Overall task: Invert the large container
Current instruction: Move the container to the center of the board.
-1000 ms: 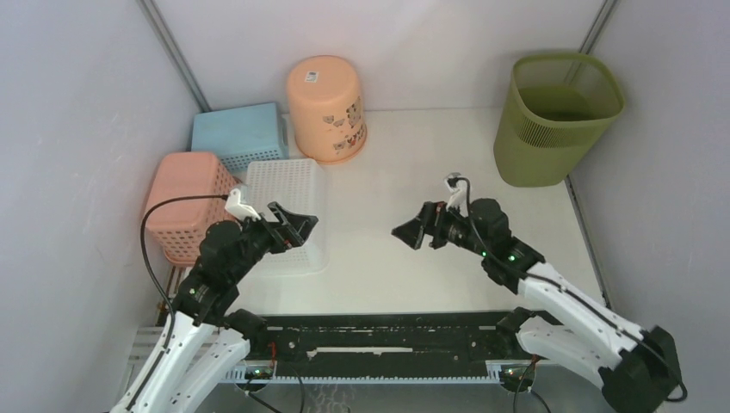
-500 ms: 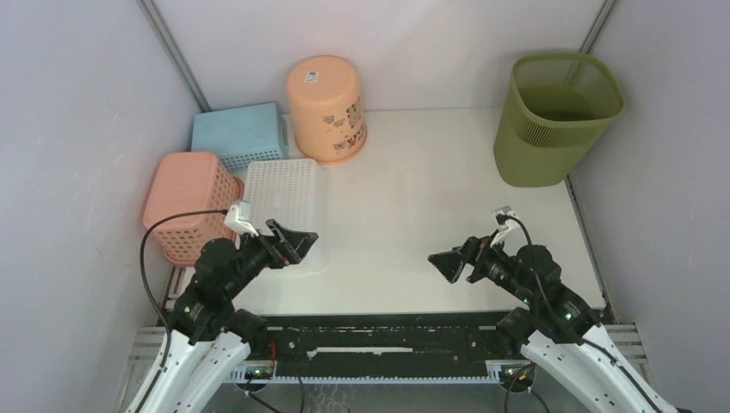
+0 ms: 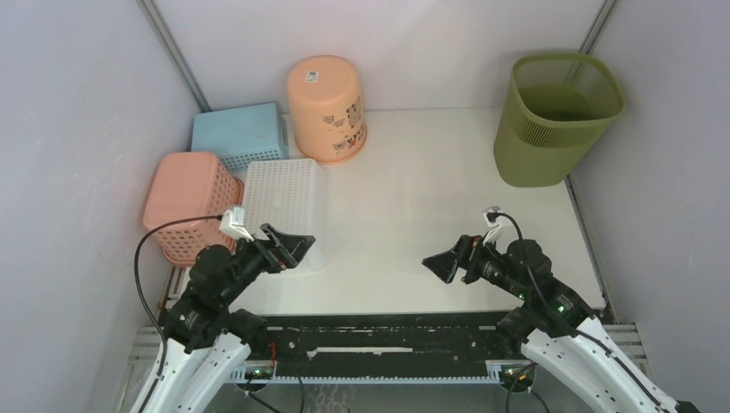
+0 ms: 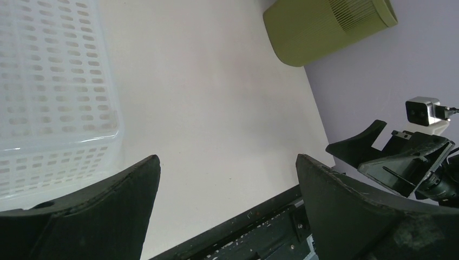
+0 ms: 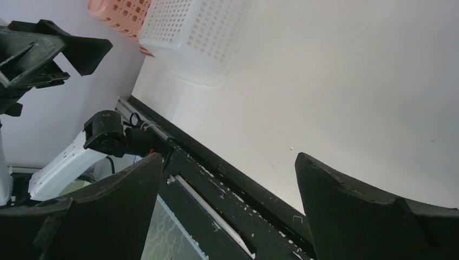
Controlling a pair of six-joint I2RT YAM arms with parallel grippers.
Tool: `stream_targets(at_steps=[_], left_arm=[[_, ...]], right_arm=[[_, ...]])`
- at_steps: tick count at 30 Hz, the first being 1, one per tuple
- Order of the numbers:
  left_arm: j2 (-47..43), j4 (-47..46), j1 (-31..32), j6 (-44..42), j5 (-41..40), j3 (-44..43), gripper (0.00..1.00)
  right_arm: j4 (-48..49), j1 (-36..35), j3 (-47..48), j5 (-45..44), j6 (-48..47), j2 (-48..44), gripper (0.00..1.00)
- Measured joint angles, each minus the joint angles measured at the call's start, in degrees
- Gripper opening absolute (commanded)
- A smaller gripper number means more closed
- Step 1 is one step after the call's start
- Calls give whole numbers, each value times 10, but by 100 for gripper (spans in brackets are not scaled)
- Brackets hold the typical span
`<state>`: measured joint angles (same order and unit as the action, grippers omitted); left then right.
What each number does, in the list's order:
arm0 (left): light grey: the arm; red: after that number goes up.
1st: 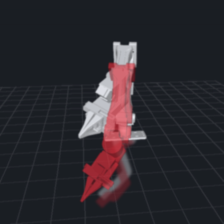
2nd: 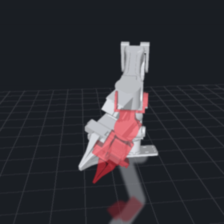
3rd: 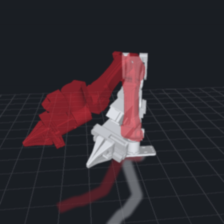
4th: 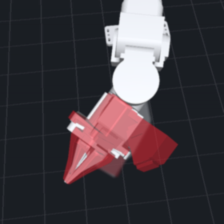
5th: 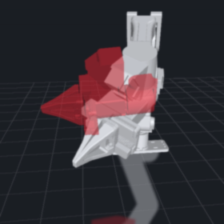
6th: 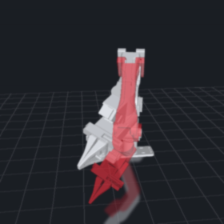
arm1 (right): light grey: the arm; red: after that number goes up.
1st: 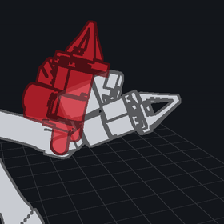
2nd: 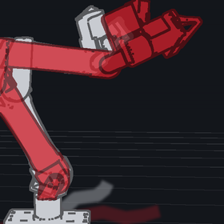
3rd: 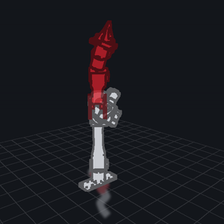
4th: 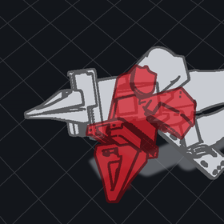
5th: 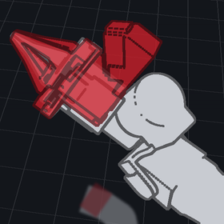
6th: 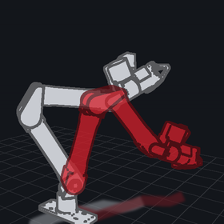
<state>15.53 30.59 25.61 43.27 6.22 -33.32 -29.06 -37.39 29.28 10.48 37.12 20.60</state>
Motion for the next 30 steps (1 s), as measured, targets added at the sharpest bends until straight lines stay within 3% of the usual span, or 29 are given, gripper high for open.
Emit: stream_targets(at_steps=[4,7,11,19,24,30], left_arm=[[27,-15,0,3,0,0,100],[59,-33,0,3,1,0,100],[104,-61,2,3,2,0,100],[169,-120,14,3,2,8,100],[182,-137,19,3,0,15,100],[182,-138,33,3,2,22,100]], right_arm=[[30,0,3,3,-11,14,100],[18,8,49,-28,-35,77,100],[-14,46,215,-86,-87,234,96],[-61,242,497,-59,-165,461,86],[-97,272,650,-103,-216,540,82],[-93,324,716,-142,-253,582,80]])
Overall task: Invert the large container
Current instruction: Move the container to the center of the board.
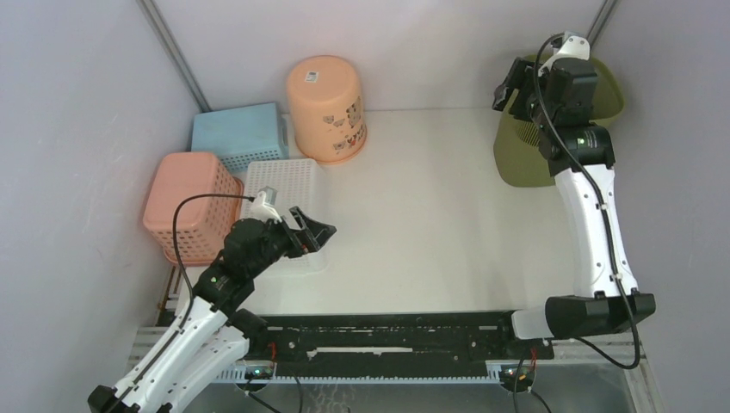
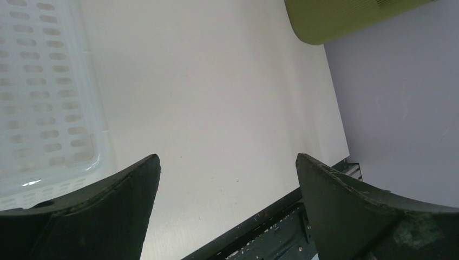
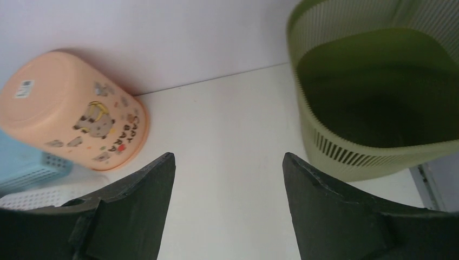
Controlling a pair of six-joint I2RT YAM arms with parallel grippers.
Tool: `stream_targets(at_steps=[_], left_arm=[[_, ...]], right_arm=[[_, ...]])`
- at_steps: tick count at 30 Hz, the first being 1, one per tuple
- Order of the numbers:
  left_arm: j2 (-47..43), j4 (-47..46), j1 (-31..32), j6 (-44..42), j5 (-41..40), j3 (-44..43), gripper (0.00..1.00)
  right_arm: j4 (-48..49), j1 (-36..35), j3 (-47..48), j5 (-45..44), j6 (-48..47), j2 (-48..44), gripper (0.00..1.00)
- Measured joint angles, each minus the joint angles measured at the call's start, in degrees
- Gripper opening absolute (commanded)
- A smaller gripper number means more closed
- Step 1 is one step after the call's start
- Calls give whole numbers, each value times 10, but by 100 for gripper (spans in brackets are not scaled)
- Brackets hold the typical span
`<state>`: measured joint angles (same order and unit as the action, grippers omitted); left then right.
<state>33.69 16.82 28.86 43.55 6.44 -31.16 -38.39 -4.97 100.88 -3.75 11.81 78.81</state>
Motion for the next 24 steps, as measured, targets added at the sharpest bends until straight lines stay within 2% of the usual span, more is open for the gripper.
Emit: stream_targets(at_steps=[9,15,24], left_arm=[[0,8,0,-5,2,0,100],[4,14,0,-6,5,0,100],[35,13,0,-7,10,0,100]], right_arm=[[14,77,36,50,5,104,80],[22,82,69,56,5,147,80],[42,87,76,65,4,151,82]])
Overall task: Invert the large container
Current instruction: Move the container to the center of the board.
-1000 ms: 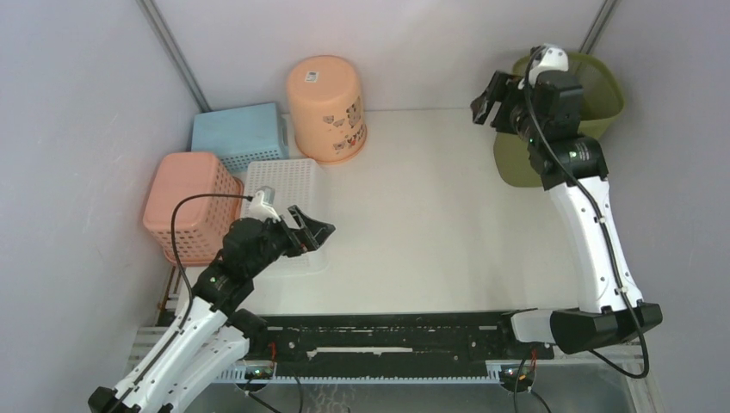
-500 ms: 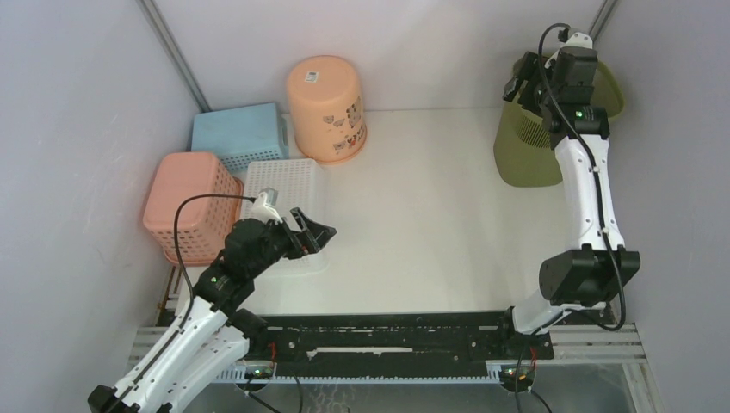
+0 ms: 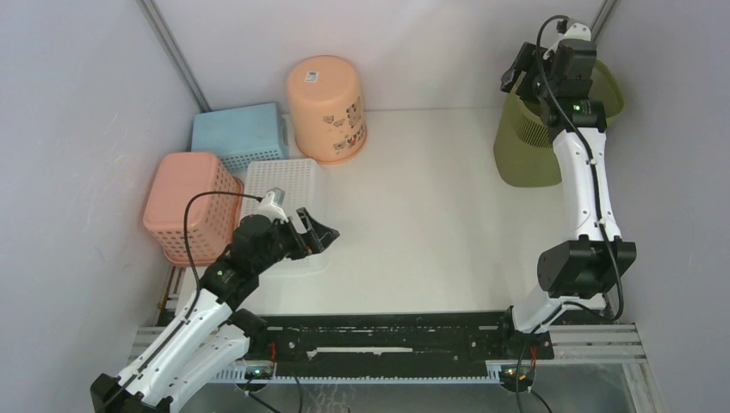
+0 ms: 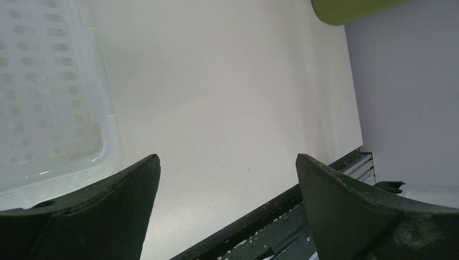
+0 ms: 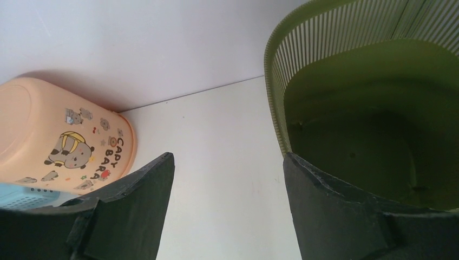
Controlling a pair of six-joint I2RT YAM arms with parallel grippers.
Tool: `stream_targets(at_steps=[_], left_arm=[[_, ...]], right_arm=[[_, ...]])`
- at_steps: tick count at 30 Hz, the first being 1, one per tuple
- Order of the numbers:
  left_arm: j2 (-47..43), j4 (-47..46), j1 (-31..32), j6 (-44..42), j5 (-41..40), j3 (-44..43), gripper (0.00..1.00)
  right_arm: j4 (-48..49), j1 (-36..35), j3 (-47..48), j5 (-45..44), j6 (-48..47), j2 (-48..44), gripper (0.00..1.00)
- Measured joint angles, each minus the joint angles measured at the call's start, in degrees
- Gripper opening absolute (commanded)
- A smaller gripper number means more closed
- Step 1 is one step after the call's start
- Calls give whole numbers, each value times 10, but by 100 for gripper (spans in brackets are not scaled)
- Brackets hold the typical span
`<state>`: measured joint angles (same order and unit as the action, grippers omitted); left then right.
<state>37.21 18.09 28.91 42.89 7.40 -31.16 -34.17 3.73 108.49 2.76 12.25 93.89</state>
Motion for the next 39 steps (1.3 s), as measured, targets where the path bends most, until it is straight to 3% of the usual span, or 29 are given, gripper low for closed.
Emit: stream_targets(at_steps=[13,28,34,39], left_arm=[[2,23,11,-9,3,-2,100],[-5,30,17,-9,2,-2,100],[-5,30,17,-9,3,-2,100],[-5,30,17,-9,3,-2,100]], right_arm=[[20,34,45,18,-3,87,81],[15,30,49,2,-12,160,70],[-38,17,76,-54,-50,163,63],[-117,-5,153,-77,-85,186,61]])
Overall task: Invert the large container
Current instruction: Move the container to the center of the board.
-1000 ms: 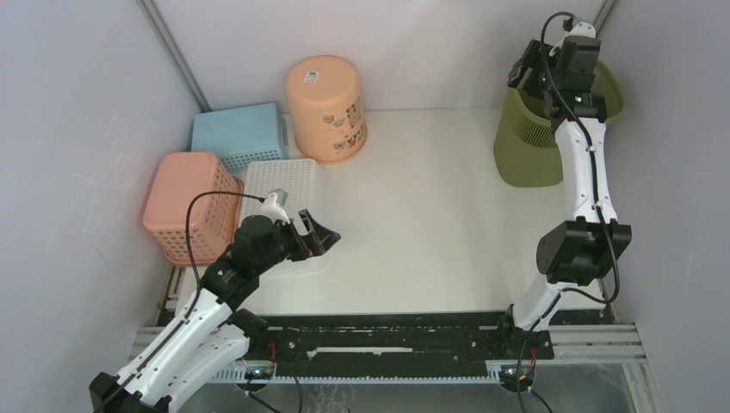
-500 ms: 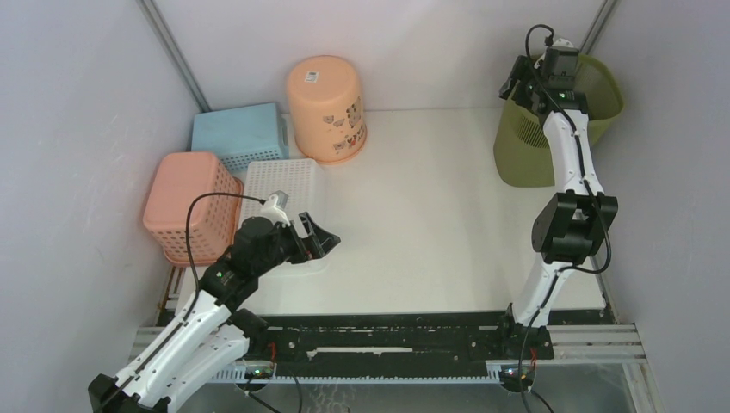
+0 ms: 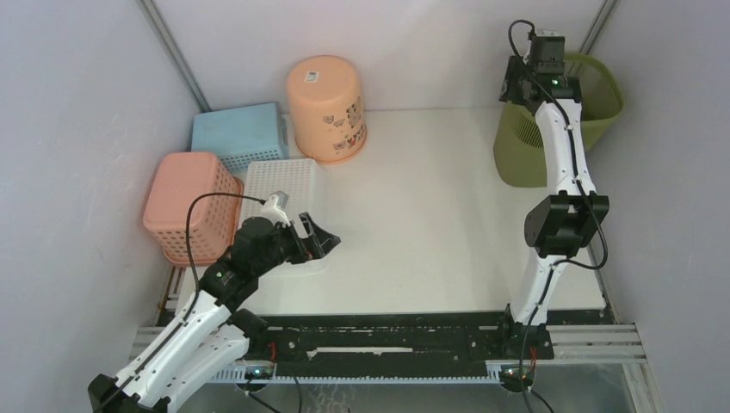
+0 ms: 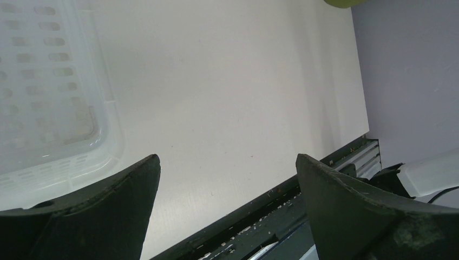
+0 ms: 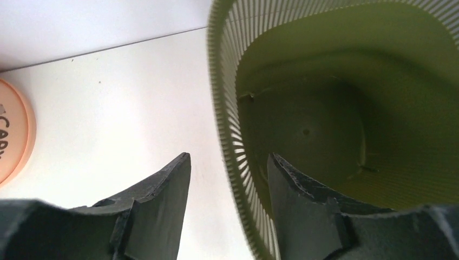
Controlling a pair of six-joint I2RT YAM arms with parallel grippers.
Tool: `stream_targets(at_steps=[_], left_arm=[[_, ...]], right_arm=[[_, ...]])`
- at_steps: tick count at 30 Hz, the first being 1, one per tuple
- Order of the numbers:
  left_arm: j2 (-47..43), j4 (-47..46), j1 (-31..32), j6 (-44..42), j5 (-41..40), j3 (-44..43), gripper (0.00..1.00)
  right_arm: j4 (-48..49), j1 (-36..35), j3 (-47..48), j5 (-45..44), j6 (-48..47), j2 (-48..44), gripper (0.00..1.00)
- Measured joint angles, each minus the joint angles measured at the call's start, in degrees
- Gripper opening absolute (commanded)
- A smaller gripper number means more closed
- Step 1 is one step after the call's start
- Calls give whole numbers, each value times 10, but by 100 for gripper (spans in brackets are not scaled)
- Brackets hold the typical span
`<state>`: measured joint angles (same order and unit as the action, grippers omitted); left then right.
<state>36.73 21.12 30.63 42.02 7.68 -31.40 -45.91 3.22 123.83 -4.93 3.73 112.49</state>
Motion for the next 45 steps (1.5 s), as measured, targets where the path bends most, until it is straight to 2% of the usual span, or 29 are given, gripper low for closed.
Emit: stream_targets(at_steps=[3,8,13,15,18,19,25,30,37,45], left_arm=[[-2,0,0,0,0,0,100],[-18,2,7,0,0,0,100],[-40,10,16,1,-5,0,100],[-46,13,19,2,-7,0,100],[-54,18,22,3,-11,0,100],[-57,21,22,3,-14,0,100],[-63,24,23,6,-16,0,100],[-67,26,23,6,-16,0,100],[-79,26,24,7,-17,2,100],[-79,22,25,13,-17,15,100]], right_arm=[[-48,-10,49,-2,-11,18,57],[-108,-17,91,-15,-22,48,43],[-134,-17,98,-21,-23,65,38],[-141,-17,100,-20,-21,65,30],[-143,-17,101,-16,-24,66,4],[-142,-17,101,-12,-26,66,0],[-154,-21,103,-38,-31,62,0],[-161,-61,86,-39,-30,46,0],[-165,-176,0,-33,-19,-27,0],[-131,-332,-152,-69,12,-132,0]])
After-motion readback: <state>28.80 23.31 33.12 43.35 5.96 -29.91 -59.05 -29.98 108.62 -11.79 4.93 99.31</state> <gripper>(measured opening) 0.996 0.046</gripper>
